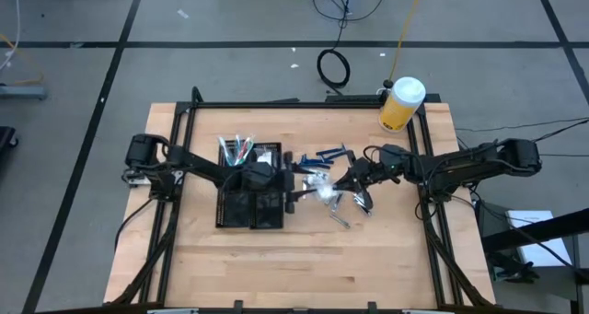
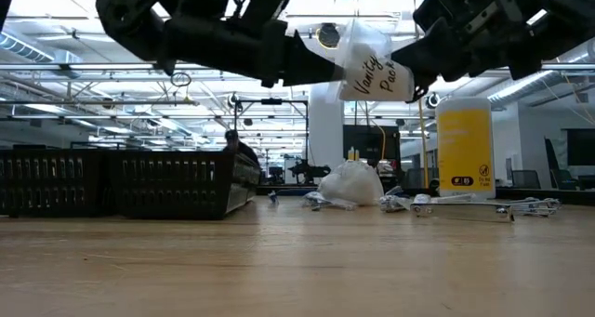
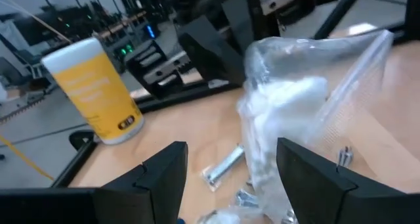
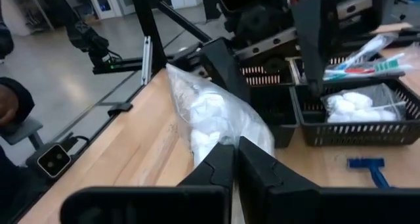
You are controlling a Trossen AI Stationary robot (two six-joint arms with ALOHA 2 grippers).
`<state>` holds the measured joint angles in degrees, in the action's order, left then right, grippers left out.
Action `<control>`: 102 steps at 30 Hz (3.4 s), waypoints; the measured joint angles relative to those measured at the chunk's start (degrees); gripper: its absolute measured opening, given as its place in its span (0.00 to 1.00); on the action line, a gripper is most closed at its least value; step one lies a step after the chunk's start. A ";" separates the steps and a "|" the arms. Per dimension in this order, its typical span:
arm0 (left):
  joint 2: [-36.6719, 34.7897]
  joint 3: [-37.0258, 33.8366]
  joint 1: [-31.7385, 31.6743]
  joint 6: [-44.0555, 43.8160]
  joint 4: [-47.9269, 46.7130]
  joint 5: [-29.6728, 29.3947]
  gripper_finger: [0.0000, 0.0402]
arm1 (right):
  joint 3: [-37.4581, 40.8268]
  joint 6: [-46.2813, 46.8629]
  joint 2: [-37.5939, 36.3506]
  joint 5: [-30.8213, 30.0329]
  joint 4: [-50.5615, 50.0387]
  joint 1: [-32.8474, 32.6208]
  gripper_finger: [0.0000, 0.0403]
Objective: Pick & Place Travel size toiletries
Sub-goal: Put the cotton pack into the top right black bin
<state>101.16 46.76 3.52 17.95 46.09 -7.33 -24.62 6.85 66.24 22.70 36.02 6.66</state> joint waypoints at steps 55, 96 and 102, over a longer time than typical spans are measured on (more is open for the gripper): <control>-2.67 0.15 0.37 3.13 -1.26 1.77 0.03 | 0.02 1.44 0.33 -0.35 2.56 1.44 0.01; -12.96 0.13 -1.17 -11.29 -28.66 -4.77 0.00 | 0.04 2.51 0.31 -20.42 -34.43 -17.28 0.44; -12.96 0.13 -2.31 -13.84 -27.87 -4.76 0.03 | 1.52 4.71 0.31 -22.57 -34.59 -17.45 0.39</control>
<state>88.20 46.89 1.21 4.11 18.22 -12.09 -23.10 11.56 66.54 0.12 1.43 -10.79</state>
